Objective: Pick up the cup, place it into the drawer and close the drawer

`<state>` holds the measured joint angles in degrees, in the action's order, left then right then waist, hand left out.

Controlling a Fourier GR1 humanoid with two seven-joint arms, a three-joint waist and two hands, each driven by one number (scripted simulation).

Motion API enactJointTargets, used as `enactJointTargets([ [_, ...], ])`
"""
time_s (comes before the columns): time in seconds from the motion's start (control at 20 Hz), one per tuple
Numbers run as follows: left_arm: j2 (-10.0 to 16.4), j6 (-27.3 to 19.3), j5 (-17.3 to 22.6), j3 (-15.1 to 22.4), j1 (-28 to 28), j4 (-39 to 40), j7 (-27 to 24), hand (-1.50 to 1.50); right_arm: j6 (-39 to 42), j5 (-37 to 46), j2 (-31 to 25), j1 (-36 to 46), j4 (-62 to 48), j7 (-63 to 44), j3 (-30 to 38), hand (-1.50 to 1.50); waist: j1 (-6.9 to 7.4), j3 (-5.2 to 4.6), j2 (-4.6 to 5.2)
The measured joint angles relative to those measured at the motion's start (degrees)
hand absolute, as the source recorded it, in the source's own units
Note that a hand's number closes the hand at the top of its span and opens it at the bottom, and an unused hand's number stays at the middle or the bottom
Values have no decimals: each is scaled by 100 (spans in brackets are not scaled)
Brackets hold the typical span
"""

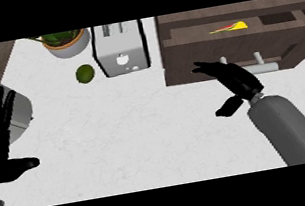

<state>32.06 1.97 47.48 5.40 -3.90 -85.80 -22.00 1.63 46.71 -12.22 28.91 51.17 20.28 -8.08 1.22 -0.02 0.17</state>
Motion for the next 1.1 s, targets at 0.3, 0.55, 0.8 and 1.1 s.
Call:
enactJointTargets([
  [0.3,-17,331,-20,-250,36,120,65,-150,-1,-113,0,1155,-1602,441,502,-150,39,1,19],
  [0.55,-84,559,-57,-335,-97,360,84,-150,1,-139,-196,1860,-2714,1019,788,-150,84,-14,13],
  [0.8,-199,635,-171,-303,-236,515,79,-150,60,-113,-341,2292,-3440,1388,933,-150,154,-12,33],
  [1.1,-288,626,-301,-253,-332,543,73,-150,264,-104,-490,2506,-3882,1701,1017,-150,246,-25,31],
])
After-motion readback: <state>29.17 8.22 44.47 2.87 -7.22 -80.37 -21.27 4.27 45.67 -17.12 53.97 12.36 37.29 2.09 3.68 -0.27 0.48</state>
